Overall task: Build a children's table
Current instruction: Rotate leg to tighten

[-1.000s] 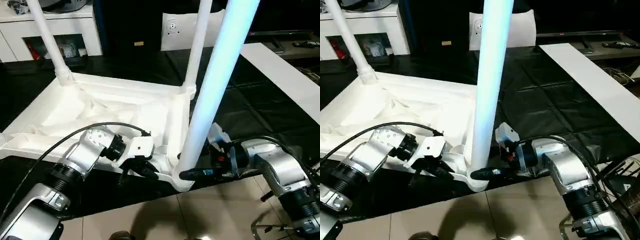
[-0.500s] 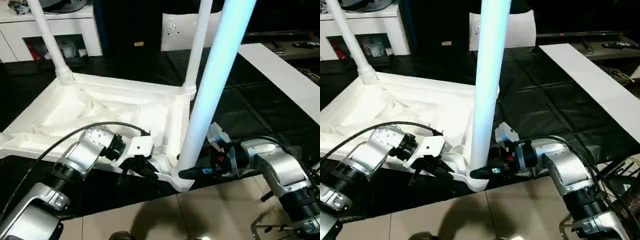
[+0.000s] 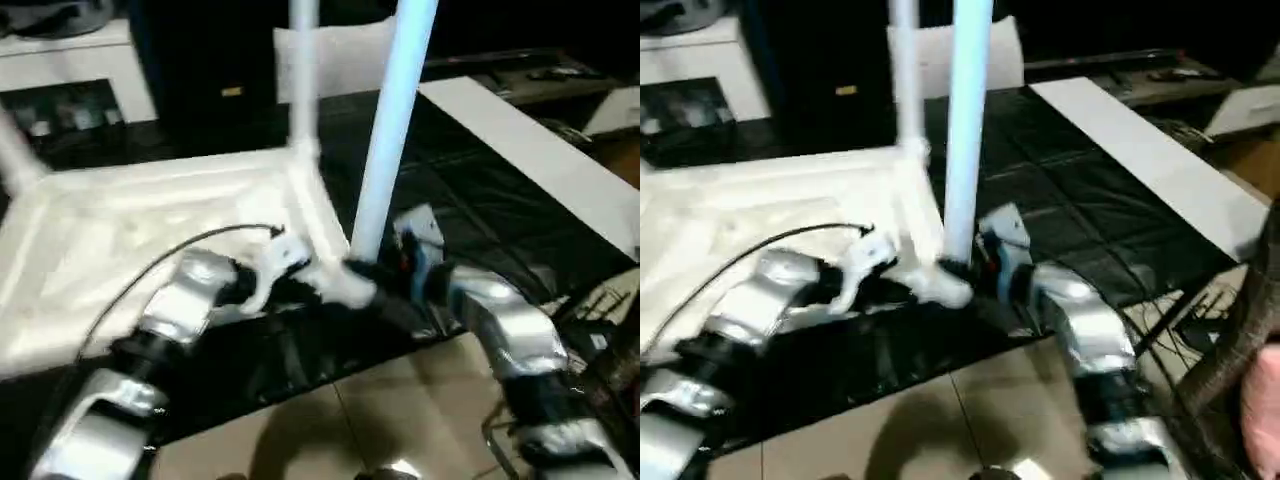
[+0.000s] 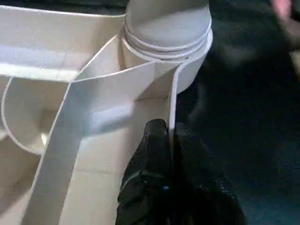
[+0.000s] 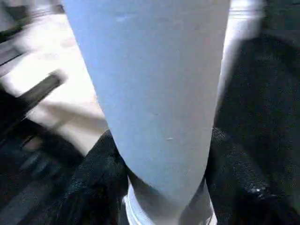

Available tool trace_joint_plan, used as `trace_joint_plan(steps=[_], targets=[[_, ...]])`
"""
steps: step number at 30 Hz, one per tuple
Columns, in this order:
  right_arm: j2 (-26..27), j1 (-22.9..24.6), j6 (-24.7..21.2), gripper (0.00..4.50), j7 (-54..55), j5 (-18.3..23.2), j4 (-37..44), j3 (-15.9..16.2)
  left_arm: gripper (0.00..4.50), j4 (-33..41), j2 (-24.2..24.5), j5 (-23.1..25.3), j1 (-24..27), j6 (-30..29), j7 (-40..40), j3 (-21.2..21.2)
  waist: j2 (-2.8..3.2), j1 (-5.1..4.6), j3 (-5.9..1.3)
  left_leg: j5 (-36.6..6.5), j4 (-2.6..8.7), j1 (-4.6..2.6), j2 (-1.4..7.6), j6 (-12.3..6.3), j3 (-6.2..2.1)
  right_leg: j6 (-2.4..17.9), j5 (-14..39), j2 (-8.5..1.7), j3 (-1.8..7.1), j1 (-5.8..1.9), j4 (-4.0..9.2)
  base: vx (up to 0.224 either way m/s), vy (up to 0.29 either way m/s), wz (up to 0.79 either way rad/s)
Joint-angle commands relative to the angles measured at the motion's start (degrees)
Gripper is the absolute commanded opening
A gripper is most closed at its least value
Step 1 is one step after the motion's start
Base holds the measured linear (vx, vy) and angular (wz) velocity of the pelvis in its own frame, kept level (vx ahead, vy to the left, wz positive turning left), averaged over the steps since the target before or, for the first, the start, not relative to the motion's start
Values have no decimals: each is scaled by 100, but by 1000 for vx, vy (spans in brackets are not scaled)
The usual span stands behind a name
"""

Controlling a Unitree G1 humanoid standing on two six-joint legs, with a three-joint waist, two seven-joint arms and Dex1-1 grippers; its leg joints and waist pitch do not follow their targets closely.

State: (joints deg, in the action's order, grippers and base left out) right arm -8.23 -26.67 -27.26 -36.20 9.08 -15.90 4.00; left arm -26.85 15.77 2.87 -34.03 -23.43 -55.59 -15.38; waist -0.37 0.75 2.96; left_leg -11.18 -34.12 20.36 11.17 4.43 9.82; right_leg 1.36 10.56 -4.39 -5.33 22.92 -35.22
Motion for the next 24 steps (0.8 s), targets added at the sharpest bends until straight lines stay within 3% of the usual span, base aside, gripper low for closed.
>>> trace_joint_plan(steps=[1, 2, 5, 7, 11, 12, 18, 24], targets=[[504, -62, -268, 197, 262, 81, -191, 352, 0, 81, -438, -173, -146, -165, 576, 159, -43, 60, -376, -638, 356, 41, 154, -190, -44, 961, 1541, -392, 321, -332, 484, 0, 0, 0], [880, -200, -390, 197, 767, 2, -393, 260, 0, 81, -746, -121, -204, -361, 1098, 289, -44, 53, -375, -619, 359, 40, 151, -205, -43, 979, 1491, -385, 318, -327, 487, 0, 0, 0], [1110, -285, -327, 197, 989, -73, -521, 290, 0, 116, -1006, -112, -263, -506, 1453, 370, -30, 36, -362, -736, 366, 12, 154, -212, -43, 974, 1660, -393, 315, -317, 520, 0, 0, 0], [1200, -291, -231, 253, 1052, -95, -525, 324, 0, 157, -1113, -98, -300, -571, 1567, 356, -37, 37, -362, -768, 370, 15, 150, -245, -46, 943, 1656, -389, 314, -323, 528, 0, 0, 0], [1203, -200, -122, 290, 1085, -166, -441, 335, 0, 235, -1051, 20, -300, -567, 1533, 237, -30, 38, -365, -762, 374, 30, 150, -300, -49, 906, 1601, -393, 319, -330, 525, 0, 0, 0], [1208, -182, -100, 299, 1102, -187, -436, 319, 0, 249, -1044, 39, -292, -575, 1530, 229, 7, 47, -364, -765, 376, 23, 152, -298, -54, 917, 1576, -394, 320, -327, 520, 0, 0, 0], [811, 158, 137, 350, 828, -198, -93, 208, 0, 369, -647, 115, -100, -349, 1082, 49, 5, 68, -377, -726, 382, 30, 171, -320, -56, 950, 1296, -391, 332, -338, 494, 0, 0, 0], [224, 536, 341, 390, -68, 90, 524, 188, 0, 429, -206, 113, 85, 132, 467, -87, 6, 102, -387, -600, 367, 44, 171, -452, -45, 1069, 922, -392, 336, -369, 459, 0, 0, 0]])
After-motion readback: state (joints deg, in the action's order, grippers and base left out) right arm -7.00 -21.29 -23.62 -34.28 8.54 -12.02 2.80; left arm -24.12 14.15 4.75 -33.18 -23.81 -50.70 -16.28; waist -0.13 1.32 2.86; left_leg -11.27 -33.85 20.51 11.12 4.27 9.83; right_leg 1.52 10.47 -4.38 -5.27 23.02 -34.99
